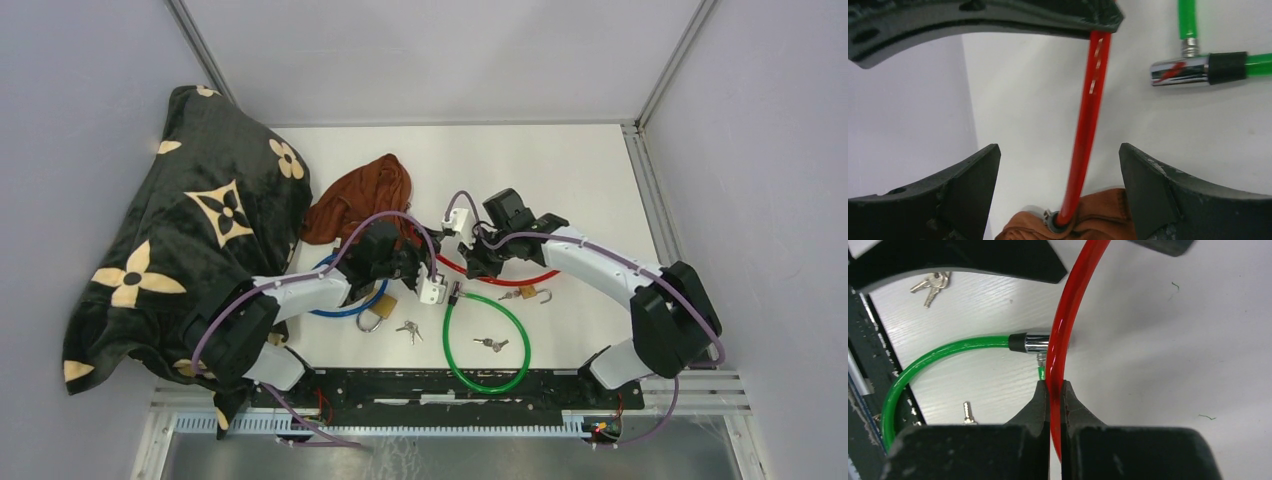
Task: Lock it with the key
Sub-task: Pick up the lock from the center of the board, then adjust the lock.
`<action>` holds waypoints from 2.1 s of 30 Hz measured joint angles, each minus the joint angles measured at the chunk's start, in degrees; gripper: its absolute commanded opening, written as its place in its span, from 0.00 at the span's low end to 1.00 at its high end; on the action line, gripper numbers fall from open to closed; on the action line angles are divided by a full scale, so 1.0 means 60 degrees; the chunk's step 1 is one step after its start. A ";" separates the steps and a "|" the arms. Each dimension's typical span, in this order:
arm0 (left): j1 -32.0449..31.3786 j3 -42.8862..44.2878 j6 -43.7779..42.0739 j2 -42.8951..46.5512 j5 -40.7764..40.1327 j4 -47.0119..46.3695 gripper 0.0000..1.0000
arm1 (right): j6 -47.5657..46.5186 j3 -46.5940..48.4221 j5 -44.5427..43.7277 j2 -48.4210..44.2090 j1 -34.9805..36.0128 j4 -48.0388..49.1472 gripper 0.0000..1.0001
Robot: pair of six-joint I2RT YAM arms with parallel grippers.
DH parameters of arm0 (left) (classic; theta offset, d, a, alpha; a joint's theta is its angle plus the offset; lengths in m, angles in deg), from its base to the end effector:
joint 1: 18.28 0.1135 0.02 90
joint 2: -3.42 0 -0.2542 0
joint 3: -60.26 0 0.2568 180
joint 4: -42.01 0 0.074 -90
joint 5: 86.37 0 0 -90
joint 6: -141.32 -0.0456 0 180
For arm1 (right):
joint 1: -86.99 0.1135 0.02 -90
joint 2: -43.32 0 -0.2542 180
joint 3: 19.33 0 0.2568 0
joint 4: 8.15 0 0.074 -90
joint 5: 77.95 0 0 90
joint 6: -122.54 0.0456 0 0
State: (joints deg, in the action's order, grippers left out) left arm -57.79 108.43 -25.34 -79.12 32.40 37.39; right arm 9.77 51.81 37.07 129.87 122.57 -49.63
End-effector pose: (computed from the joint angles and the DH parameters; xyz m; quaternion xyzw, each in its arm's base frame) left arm 0.2159 -0.2065 0.1640 0.7771 0.3371 -0.0488 0.5293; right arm 0.2452 0.1991 0.2024 -0.5101 0.7870 0.2374 0.2533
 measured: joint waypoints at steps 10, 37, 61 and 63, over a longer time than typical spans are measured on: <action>-0.0040 0.0659 -0.0175 -0.0845 -0.0317 -0.0707 0.02 | 0.0109 -0.0219 0.0743 -0.1541 -0.0011 0.0117 0.03; 0.0619 0.0488 1.2229 0.6069 -0.0364 0.1443 0.02 | 0.0612 -0.1392 -0.2896 -0.5639 -0.0102 0.3952 0.98; 0.1137 -0.0222 1.4065 0.8302 0.0554 0.2022 0.02 | 0.1366 -0.3479 -0.3993 -0.4171 -0.0321 0.8346 0.06; 0.1137 -0.0222 1.4182 0.8251 0.0517 0.2004 0.02 | 0.1443 -0.3479 -0.3814 -0.4095 -0.0324 0.8557 0.00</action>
State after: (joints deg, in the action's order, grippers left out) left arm -50.97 107.09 59.75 -29.62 35.51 49.42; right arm 18.43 30.94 14.18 105.30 120.62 1.72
